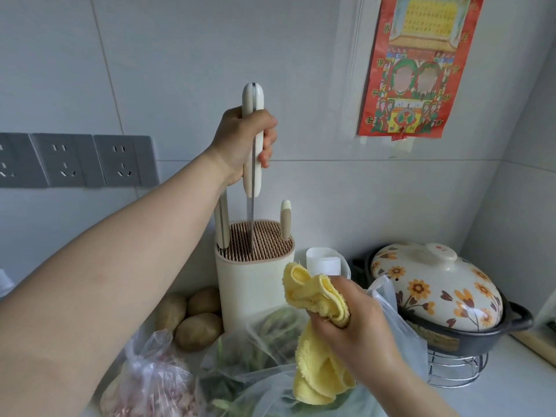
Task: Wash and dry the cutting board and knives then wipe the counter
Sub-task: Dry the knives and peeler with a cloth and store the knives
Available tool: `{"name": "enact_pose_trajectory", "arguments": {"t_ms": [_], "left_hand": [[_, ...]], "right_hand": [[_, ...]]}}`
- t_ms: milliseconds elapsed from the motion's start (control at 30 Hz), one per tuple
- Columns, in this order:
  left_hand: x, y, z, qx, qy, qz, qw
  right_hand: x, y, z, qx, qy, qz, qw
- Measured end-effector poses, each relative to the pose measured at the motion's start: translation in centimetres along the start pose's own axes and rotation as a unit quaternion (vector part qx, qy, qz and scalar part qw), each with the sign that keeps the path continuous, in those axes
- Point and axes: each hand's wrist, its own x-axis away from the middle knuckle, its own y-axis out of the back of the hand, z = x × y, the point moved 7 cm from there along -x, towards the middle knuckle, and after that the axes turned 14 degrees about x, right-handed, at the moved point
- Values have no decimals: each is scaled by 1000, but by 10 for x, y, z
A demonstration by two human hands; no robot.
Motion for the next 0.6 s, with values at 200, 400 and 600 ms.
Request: {"name": "enact_pose_trajectory", "arguments": {"t_ms": [200, 400, 600], "left_hand": [[1, 13, 5, -32, 20, -5, 999], [-12, 39, 0, -299, 10, -38, 954], [-7, 27, 4, -453, 28, -55, 889]], "right_hand": [[4, -2, -6, -12, -17, -13, 1000], [10, 3, -6, -1, -28, -1, 1000], [10, 7, -2, -4, -43, 11, 999]]}}
